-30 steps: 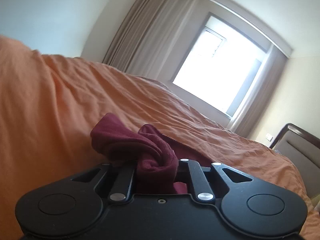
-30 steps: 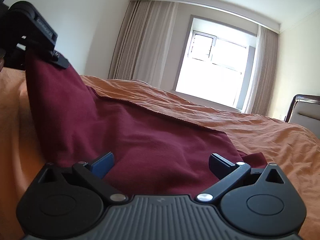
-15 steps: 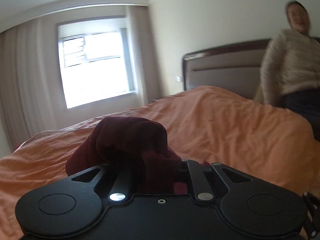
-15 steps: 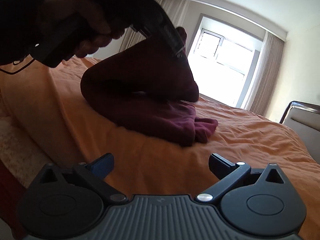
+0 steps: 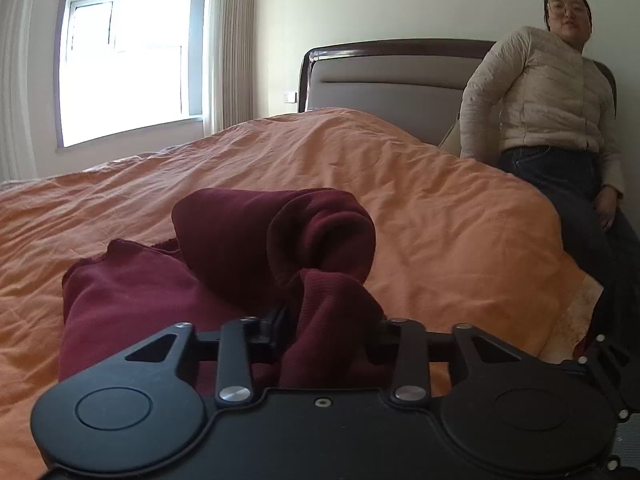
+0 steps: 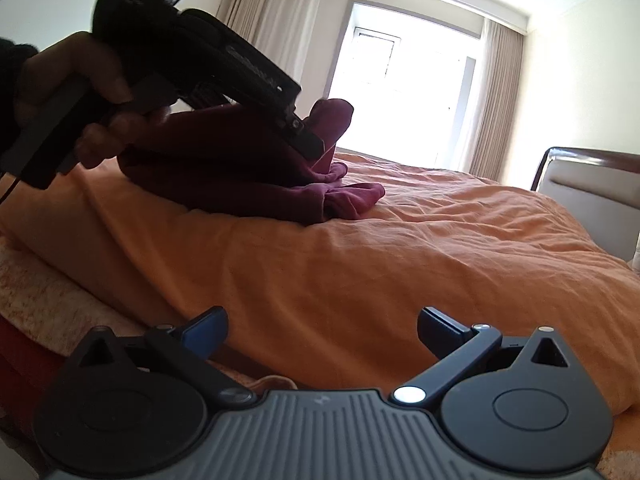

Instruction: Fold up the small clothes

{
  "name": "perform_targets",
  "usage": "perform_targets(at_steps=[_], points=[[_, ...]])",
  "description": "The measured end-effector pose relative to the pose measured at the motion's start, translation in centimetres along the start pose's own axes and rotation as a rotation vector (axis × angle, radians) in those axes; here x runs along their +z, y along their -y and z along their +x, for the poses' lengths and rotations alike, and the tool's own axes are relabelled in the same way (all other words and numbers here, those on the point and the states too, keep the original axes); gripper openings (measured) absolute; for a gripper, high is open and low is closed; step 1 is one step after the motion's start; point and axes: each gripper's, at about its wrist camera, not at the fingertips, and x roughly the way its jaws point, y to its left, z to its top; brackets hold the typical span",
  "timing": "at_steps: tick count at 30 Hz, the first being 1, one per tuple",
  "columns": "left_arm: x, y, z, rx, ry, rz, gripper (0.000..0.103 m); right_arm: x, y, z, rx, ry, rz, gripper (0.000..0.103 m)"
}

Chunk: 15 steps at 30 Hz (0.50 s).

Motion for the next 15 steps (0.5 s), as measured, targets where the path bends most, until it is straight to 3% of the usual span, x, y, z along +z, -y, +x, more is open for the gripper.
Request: perform_targets(at_steps=[1,5,8,15], points=[[0.1,-0.3,-0.1,-0.017,0.001,-0.029,0.061,0.1,0.0,-0.1,-0.005,0.000,-0.007,0.103],[-0.3,-0.8,-0.4,-0.057,0.001,-0.108,0.065,0.9,-0.6,-0.1,-0.003,-0.017,-0.048,0.103],[-0.5,-1.5,-1.2,-0.058,0.028,-0.165,0.077,1.5,-1.0,0.2,-0.006,-0.038,-0.075,0.103],[-0.9,-3.0,-4.2,0.013,0.095,-0.257,0.102,3.1,-1.2,0.9,-0.014,-0.097,-0.053,0.103]])
